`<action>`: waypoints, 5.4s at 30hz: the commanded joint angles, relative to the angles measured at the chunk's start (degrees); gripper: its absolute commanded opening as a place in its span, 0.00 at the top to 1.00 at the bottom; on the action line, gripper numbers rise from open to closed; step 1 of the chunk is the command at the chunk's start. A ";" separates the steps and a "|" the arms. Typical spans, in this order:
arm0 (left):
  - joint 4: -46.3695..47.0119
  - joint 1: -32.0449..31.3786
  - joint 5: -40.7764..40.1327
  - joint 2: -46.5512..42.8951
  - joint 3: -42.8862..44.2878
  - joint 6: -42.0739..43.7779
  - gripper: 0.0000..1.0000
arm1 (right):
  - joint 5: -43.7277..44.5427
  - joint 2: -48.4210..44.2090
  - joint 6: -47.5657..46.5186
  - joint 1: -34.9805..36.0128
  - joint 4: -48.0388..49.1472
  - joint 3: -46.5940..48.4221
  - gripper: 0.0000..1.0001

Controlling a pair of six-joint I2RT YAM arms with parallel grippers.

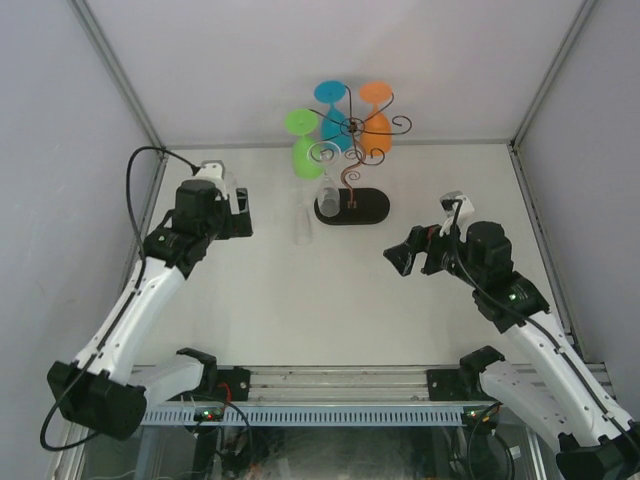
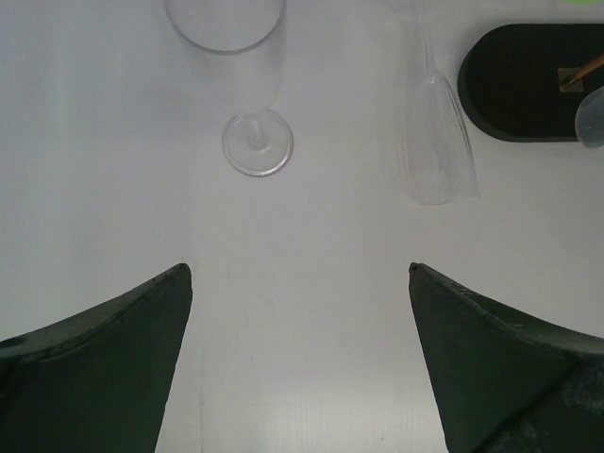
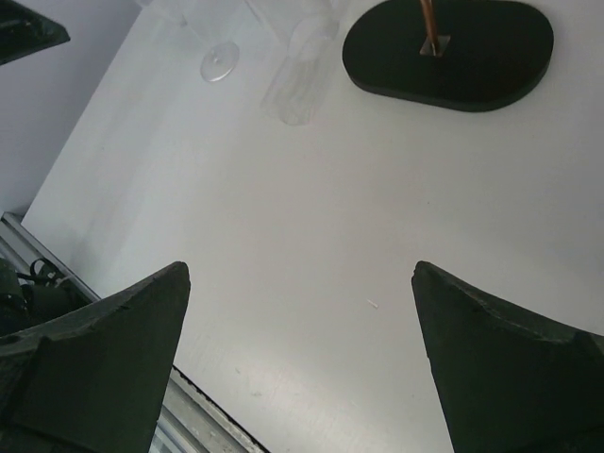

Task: Place the wine glass upside down on the wine glass rack
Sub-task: Pick up the wine glass at the center of the board, then turn the wine glass upside down at the wine rack.

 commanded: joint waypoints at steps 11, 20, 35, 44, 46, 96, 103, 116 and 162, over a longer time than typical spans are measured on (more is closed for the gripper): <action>13.59 4.99 -1.99 16.41 7.52 3.03 0.00 | 0.32 -2.97 -2.41 0.40 0.44 -1.68 0.00; 20.91 7.05 -3.38 23.90 9.58 6.36 0.00 | -0.93 -3.45 -3.15 0.34 0.30 -2.30 0.00; 22.74 8.06 0.06 27.31 11.90 7.14 0.30 | -0.96 -2.86 -2.82 0.52 0.20 -2.92 0.01; 21.04 8.10 2.35 22.56 10.26 5.11 0.42 | 1.26 -2.34 -2.29 0.83 0.54 -2.95 0.01; 20.93 8.10 2.41 20.58 9.26 4.37 0.43 | 1.52 -2.15 -1.94 0.82 0.81 -2.96 0.02; 18.51 -38.62 -0.30 -15.67 -7.40 -11.71 0.51 | 27.04 4.99 40.62 30.36 52.96 -28.44 0.34; 18.99 -38.88 -0.40 -16.30 -7.35 -11.94 0.51 | 26.36 6.98 40.81 30.22 50.04 -26.39 0.42; 19.64 -39.43 -0.41 -16.35 -7.14 -12.11 0.52 | 22.25 12.83 40.83 29.86 55.56 -25.54 0.56; 0.94 -39.43 -3.16 -23.40 1.74 1.34 0.09 | 44.39 -8.75 -10.56 29.80 28.44 -21.52 1.00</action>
